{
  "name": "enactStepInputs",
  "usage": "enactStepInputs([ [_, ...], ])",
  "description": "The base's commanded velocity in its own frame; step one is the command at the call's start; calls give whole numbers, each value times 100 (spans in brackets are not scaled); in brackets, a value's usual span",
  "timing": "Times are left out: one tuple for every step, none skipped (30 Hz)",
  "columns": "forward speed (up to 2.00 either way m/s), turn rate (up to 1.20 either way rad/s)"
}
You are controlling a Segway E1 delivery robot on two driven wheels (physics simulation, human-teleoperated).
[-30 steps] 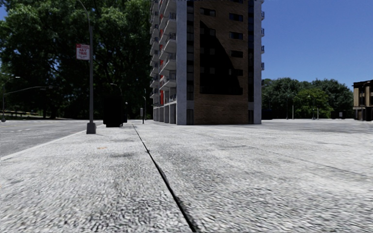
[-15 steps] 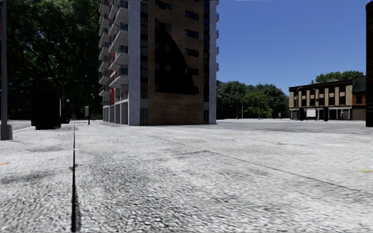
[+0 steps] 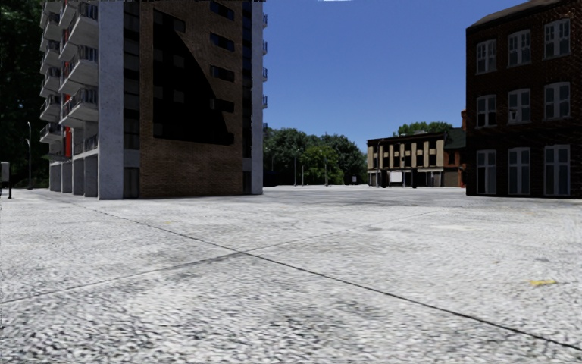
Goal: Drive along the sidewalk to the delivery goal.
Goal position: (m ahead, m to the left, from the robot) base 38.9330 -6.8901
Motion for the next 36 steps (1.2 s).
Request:
enactStepInputs([
  [200,-62],
  [200,-52],
  [200,-31],
  [200,-31],
  [200,-20],
  [200,0],
  [200,0],
  [200,0],
  [200,0],
  [200,0],
  [200,0],
  [200,0],
  [200,0],
  [200,0],
  [200,0],
  [200,0],
  [200,0],
  [200,0],
  [200,0],
  [200,0],
  [200,0],
  [200,0],
  [200,0],
  [200,0],
  [200,0],
  [200,0],
  [200,0],
  [200,0],
  [200,0],
  [200,0],
  [200,0],
  [200,0],
  [200,0],
  [200,0],
  [200,0],
  [200,0],
])
